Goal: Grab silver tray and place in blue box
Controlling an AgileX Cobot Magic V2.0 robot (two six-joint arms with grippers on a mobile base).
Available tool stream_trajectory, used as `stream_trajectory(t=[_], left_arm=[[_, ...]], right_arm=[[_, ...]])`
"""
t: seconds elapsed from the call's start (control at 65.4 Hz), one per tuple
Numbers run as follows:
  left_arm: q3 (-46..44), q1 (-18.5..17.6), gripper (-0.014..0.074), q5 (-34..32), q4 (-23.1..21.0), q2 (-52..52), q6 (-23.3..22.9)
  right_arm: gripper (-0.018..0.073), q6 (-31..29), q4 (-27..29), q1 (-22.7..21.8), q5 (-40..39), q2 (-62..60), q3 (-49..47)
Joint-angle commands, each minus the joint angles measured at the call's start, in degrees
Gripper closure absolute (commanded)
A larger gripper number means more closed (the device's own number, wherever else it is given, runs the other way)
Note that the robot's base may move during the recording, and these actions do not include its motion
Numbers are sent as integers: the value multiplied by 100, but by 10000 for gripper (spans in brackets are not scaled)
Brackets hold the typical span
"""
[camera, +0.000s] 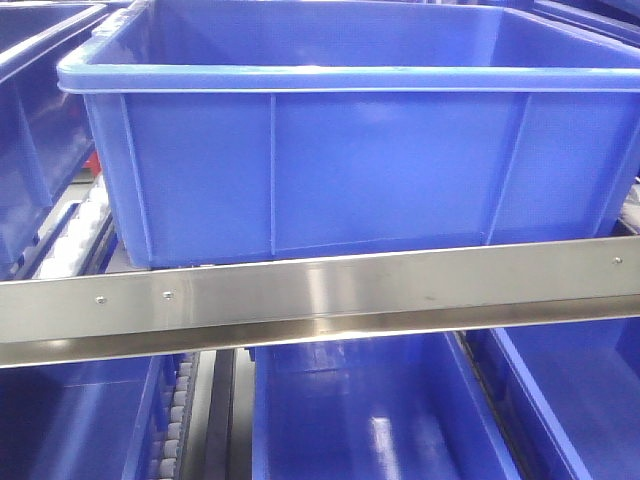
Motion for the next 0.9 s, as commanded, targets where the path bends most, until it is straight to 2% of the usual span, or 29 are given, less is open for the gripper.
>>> stream_trajectory(t=[0.0, 0.122, 0.183, 0.29, 0.397, 0.443, 0.52, 0.886], left_arm=[[270, 640, 701, -940, -405, -291, 281], [1082, 1488, 701, -1266, -500, -991, 281], [1414, 1763, 701, -1492, -614, -968, 281], [1946, 2011, 701, -1813, -614, -967, 281], [2441, 2061, 701, -2482, -614, -967, 281], [2390, 2061, 701, -2144, -614, -979, 281], [2405, 2061, 701, -2065, -614, -979, 281], [2405, 2061, 701, -2052, -614, -979, 281]], right_arm=[[503, -59, -127, 5, -528, 67, -154], [503, -59, -127, 5, -528, 67, -154], [503, -59, -127, 5, -522, 67, -154], [503, -59, -127, 5, -533, 67, -154], [503, -59, -127, 5, -533, 67, -154], [503, -59, -127, 5, -533, 67, -154], [503, -59, -127, 5, -533, 67, -154], [503, -59, -127, 5, -532, 67, -154]])
